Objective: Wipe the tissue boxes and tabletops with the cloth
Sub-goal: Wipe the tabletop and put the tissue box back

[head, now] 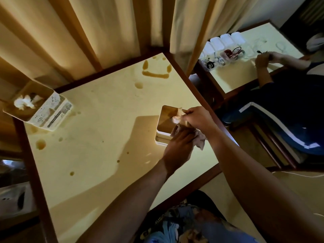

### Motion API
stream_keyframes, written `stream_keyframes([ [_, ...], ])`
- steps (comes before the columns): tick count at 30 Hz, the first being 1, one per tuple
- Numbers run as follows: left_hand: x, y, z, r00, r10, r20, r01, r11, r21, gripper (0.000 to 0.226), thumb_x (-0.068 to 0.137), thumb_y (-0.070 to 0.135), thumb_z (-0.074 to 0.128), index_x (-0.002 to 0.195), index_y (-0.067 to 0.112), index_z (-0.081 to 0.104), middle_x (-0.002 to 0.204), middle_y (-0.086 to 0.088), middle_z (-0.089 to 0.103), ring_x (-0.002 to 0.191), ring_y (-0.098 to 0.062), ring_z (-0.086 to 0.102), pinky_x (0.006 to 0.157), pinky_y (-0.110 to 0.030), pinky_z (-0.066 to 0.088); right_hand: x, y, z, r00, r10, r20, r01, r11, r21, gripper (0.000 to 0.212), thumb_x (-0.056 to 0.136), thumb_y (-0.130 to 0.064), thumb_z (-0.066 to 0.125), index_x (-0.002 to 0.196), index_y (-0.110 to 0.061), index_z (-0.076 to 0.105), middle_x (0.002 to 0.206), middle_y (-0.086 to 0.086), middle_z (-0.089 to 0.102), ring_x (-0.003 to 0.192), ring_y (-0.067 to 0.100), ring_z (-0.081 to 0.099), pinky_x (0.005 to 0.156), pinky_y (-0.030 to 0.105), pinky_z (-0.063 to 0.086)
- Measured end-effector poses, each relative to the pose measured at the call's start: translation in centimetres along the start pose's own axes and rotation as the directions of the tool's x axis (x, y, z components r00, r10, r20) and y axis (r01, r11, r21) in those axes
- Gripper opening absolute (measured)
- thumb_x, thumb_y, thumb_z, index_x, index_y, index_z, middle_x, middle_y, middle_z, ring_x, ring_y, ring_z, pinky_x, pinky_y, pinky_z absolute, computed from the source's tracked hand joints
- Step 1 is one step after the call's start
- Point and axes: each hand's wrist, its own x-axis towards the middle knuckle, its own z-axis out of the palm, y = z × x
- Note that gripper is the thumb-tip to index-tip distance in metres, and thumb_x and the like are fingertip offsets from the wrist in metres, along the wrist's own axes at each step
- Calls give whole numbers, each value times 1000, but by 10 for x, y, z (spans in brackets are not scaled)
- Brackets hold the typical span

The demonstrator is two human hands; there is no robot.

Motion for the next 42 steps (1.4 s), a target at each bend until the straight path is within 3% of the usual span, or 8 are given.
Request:
stream_keyframes([
  [9, -37, -58, -39, 994, -77, -78, 80, 996, 35, 37, 101, 6, 58, 136, 10, 68, 137, -5, 66, 132, -26, 58, 114, -39, 44, 6, -1, -6, 998, -3, 57, 5, 1000, -28, 25, 88, -25, 70, 105, -12, 82, 102, 10, 78, 101, 30, 72, 92, 45, 59],
  [19, 23, -79, -50, 919, -389, 67, 392, 919, -30, 46, 105, 12, 44, 149, 14, 56, 157, -2, 50, 152, -15, 37, 122, -37, 36, -10, 5, 5, 999, -9, -31, 11, 998, 59, 17, 82, -43, 81, 92, -29, 81, 87, -3, 78, 86, 21, 70, 77, 36, 55],
  [23, 59, -79, -52, 930, -315, 191, 325, 946, -20, 48, 105, 5, 48, 152, 13, 51, 160, -4, 46, 154, -16, 32, 125, -23, 10, -17, 8, 6, 997, -36, -72, 42, 995, 88, 12, 91, -33, 70, 92, -27, 80, 86, -2, 76, 86, 23, 69, 76, 37, 54],
  [28, 18, -97, -64, 964, -245, 100, 245, 969, 12, 48, 101, 6, 48, 147, 17, 59, 155, -2, 52, 148, -14, 42, 113, -34, 44, -17, 7, 6, 998, -4, -66, 11, 994, 105, 11, 92, -33, 70, 93, -28, 80, 91, -1, 78, 89, 23, 70, 80, 36, 58],
  [33, -37, -89, -70, 969, -236, 71, 240, 969, -53, 45, 97, 6, 59, 140, 18, 66, 151, 0, 57, 144, -11, 48, 114, -34, 47, -21, 4, 5, 997, -22, -73, 29, 995, 97, 12, 94, -36, 69, 94, -28, 79, 89, -1, 75, 90, 24, 69, 75, 35, 54],
  [37, -40, -65, -84, 826, -563, 35, 552, 795, -252, 32, 98, 10, 63, 124, 27, 73, 116, 18, 74, 107, 6, 67, 87, -7, 49, -37, -5, 18, 980, -188, -69, 185, 981, -59, 21, 96, -33, 68, 112, -26, 78, 102, 2, 72, 100, 27, 65, 73, 32, 45],
  [39, -27, -59, -92, 692, -722, 0, 677, 649, -346, 21, 101, 18, 62, 117, 24, 74, 83, 17, 73, 74, 4, 65, 63, -6, 43, -49, -6, 36, 962, -270, -42, 257, 945, -202, 28, 95, -28, 66, 120, -33, 75, 123, 3, 66, 123, 30, 55, 88, 39, 48],
  [42, -4, -60, -105, 605, -791, -91, 704, 585, -403, 13, 102, 25, 60, 97, 18, 69, 70, 13, 63, 62, -5, 56, 56, -16, 37, -64, -2, 48, 946, -320, -61, 296, 922, -249, 42, 92, -20, 65, 128, -41, 70, 136, -3, 59, 132, 28, 43, 99, 46, 35],
])
